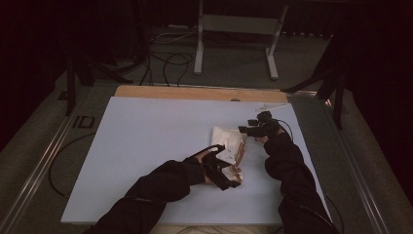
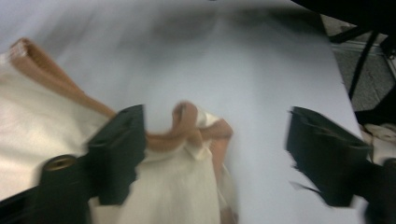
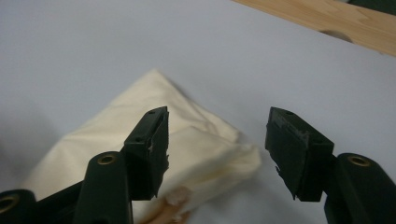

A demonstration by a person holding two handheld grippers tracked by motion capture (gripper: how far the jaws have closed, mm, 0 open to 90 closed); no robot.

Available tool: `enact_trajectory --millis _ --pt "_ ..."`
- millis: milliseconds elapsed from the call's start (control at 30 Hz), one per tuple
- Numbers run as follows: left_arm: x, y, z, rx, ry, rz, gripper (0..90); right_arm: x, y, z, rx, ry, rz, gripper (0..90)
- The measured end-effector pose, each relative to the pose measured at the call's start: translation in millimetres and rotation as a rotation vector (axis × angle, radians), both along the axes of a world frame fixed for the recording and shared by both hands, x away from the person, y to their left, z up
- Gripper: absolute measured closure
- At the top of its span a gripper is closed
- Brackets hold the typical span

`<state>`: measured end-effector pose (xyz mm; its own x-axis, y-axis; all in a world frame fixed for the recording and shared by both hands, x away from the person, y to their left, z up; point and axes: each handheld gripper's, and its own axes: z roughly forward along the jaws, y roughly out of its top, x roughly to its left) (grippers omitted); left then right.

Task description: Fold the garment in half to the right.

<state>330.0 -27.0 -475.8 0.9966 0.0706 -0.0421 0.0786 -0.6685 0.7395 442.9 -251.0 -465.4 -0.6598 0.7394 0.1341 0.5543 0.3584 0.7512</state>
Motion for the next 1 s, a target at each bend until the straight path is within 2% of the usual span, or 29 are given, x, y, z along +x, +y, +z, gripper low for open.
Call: enact_trajectory --millis 133,367,433,567,600,700,767,833,933,1000 --pt "-1.6 11.5 2.4 0.008 -0.012 0.024 2.4 -7.1 7.4 4.0 0.008 0.005 0.035 39.9" --pt "-4.9 42.6 4.1 -0.019 -0.001 0.087 0.8 -23.8 17.3 6.4 -0.009 0.010 0.095 41.4" --pt "-6.9 51.6 3.9 -0.027 0.006 0.103 0.8 -28.8 16.9 7.4 -0.013 0.000 0.100 41.7" --pt "-13.3 70.2 3.5 -0.044 -0.013 0.141 0.8 -34.4 9.0 9.0 -0.016 0.009 0.074 41.4" --pt "-14.8 75.1 3.8 -0.040 -0.021 0.147 0.8 -35.3 6.2 8.9 -0.015 0.014 0.069 40.5" --pt "-20.5 90.7 3.7 -0.062 -0.011 0.178 0.8 -38.0 -1.2 5.2 0.001 0.048 0.053 39.1" --pt "-23.9 101.3 3.4 -0.075 -0.018 0.205 0.8 -40.4 -4.2 0.3 0.009 0.071 0.046 38.9" --pt "-26.2 111.3 2.9 -0.087 -0.016 0.232 0.8 -42.1 -5.5 -6.1 0.027 0.112 0.047 39.6" --pt "-29.5 125.5 1.1 -0.109 -0.013 0.265 0.8 -43.4 -6.1 -14.1 0.021 0.144 0.048 45.7" --pt "-31.4 133.5 -0.6 -0.116 -0.006 0.280 0.8 -43.8 -7.8 -16.6 0.023 0.159 0.050 56.2"
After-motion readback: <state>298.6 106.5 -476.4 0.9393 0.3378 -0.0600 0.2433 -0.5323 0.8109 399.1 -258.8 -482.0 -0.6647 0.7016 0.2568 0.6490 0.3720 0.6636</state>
